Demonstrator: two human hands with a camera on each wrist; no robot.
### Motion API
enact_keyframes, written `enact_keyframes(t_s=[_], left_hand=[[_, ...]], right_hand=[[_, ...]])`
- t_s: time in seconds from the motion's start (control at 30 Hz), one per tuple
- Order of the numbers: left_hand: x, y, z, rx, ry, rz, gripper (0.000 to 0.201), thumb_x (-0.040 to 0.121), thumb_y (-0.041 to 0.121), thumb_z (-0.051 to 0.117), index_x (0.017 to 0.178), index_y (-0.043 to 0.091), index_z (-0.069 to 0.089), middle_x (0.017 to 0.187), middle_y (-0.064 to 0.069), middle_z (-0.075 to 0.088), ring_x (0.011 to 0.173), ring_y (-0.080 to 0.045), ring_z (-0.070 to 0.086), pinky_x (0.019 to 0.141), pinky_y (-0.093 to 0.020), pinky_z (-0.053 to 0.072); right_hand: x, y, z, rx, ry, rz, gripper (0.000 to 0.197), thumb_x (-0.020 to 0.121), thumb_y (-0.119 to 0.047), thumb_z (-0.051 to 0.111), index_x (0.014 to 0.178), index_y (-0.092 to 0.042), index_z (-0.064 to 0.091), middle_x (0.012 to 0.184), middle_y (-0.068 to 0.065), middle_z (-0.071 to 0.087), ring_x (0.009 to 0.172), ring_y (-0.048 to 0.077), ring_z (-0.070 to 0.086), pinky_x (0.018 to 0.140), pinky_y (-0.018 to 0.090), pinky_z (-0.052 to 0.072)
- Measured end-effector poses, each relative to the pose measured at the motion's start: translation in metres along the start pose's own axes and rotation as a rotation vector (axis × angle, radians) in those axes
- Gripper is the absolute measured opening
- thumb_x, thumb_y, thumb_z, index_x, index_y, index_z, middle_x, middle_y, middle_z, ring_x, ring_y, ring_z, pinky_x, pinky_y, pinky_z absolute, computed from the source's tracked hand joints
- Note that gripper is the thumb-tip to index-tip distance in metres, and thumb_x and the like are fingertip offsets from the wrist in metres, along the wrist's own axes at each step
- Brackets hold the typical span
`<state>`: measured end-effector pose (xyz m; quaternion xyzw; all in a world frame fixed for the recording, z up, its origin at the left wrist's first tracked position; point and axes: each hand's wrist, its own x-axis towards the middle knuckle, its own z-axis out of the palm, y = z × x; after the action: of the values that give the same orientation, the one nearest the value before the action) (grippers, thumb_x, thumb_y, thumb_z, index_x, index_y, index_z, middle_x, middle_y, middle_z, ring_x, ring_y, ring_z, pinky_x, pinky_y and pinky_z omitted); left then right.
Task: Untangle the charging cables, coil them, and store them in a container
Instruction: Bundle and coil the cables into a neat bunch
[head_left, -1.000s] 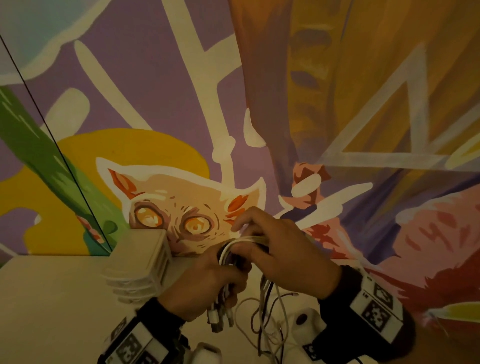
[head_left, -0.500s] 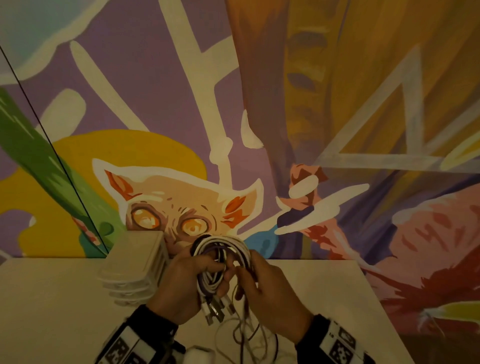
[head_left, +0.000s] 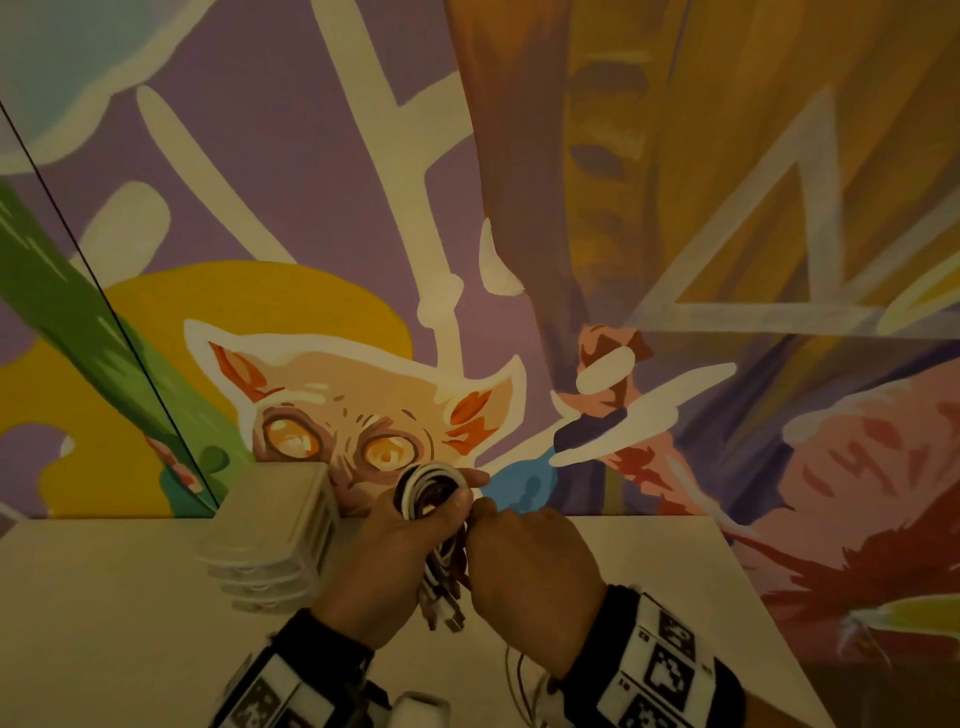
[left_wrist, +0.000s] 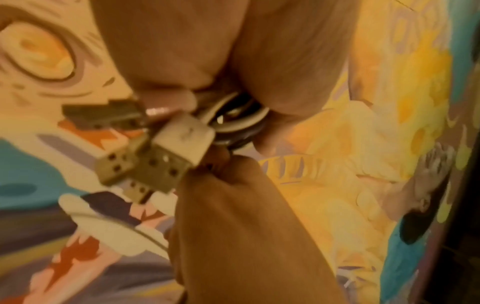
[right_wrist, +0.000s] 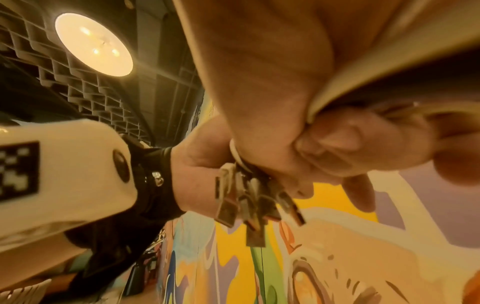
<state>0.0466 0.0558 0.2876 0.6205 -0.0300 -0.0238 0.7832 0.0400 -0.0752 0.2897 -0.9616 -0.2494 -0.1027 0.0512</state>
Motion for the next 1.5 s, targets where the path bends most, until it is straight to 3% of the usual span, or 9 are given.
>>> enact_keyframes(t_s=[0.17,0.3,0.53,0.73,0.9,1.0,1.23,1.33,1.5], left_hand=[[0.004,0.002,-0.003,-0.29,0.153,-0.057,0.02,0.079,0.028,0.06,0.082,0.01,0.068,0.075,-0.011,0.063,0.072,-0.027,0.062,0.061,-0.037,0.055],[0.019,0.031,-0.043,-0.443,0.18,0.051,0.031,0.097,0.02,0.044,0.081,0.011,0.068,0.088,-0.006,0.069,0.086,-0.024,0.066,0.074,-0.042,0.057],[0.026,0.072,-0.069,-0.497,0.255,0.128,0.041,0.102,0.024,0.036,0.075,0.012,0.064,0.074,0.001,0.069,0.086,-0.022,0.074,0.068,-0.04,0.061],[0.022,0.038,-0.023,-0.421,0.151,0.015,0.018,0.097,0.013,0.045,0.09,0.007,0.061,0.074,-0.01,0.064,0.075,-0.028,0.069,0.071,-0.044,0.06],[0.024,0.024,-0.008,-0.34,0.145,-0.014,0.02,0.096,0.014,0.049,0.093,0.002,0.065,0.079,-0.013,0.069,0.077,-0.033,0.07,0.069,-0.042,0.059],[0.024,0.033,-0.025,-0.385,0.198,-0.035,0.021,0.097,0.013,0.048,0.091,0.002,0.065,0.075,-0.01,0.07,0.071,-0.028,0.072,0.063,-0.04,0.061],[0.025,0.026,-0.051,-0.065,0.353,0.169,0.009,0.096,0.006,0.051,0.092,0.013,0.056,0.071,-0.016,0.049,0.059,-0.027,0.049,0.049,-0.032,0.051],[0.024,0.022,-0.044,0.262,0.251,0.244,0.009,0.092,0.023,0.059,0.099,0.017,0.057,0.074,-0.01,0.052,0.062,-0.025,0.05,0.05,-0.027,0.05],[0.005,0.006,-0.03,0.021,-0.209,-0.067,0.089,0.051,0.081,0.067,0.109,0.014,0.063,0.082,-0.025,0.057,0.069,-0.031,0.056,0.069,-0.044,0.052]], right_hand=[[0.005,0.005,0.004,0.102,-0.108,0.002,0.019,0.091,-0.015,0.048,0.109,-0.009,0.047,0.084,0.013,0.064,0.063,0.031,0.059,0.053,0.034,0.042],[-0.004,0.047,0.014,0.229,-0.108,0.056,0.015,0.098,-0.027,0.038,0.109,-0.019,0.046,0.083,0.007,0.062,0.075,0.029,0.062,0.056,0.033,0.041],[0.001,0.125,-0.001,-0.034,-0.132,0.182,0.023,0.094,-0.043,0.044,0.108,-0.025,0.051,0.095,0.001,0.067,0.083,0.022,0.061,0.076,0.038,0.051],[0.002,0.085,-0.025,0.463,-0.244,0.101,0.096,0.055,-0.075,0.071,0.136,-0.042,0.031,0.129,-0.025,0.041,0.12,0.003,0.04,0.097,0.026,0.038],[0.005,0.029,0.011,0.953,-0.245,0.05,0.036,0.087,-0.042,0.062,0.117,-0.026,0.049,0.093,-0.008,0.071,0.081,0.012,0.068,0.078,0.038,0.055],[-0.005,0.027,0.018,0.869,-0.19,0.074,0.02,0.096,-0.038,0.05,0.109,-0.022,0.054,0.071,-0.017,0.058,0.065,0.003,0.057,0.069,0.033,0.048],[-0.014,0.017,0.0,0.548,0.048,-0.121,0.036,0.098,-0.049,0.031,0.127,-0.029,0.042,0.106,-0.009,0.061,0.083,0.007,0.056,0.069,0.015,0.043],[-0.011,0.011,-0.012,0.495,0.016,-0.247,0.059,0.091,-0.06,0.018,0.123,-0.022,0.05,0.112,0.0,0.063,0.093,0.018,0.059,0.077,0.027,0.046],[0.006,0.016,-0.036,0.616,0.117,-0.306,0.016,0.098,-0.025,0.044,0.107,-0.023,0.058,0.096,-0.004,0.067,0.082,0.008,0.058,0.071,0.025,0.05]])
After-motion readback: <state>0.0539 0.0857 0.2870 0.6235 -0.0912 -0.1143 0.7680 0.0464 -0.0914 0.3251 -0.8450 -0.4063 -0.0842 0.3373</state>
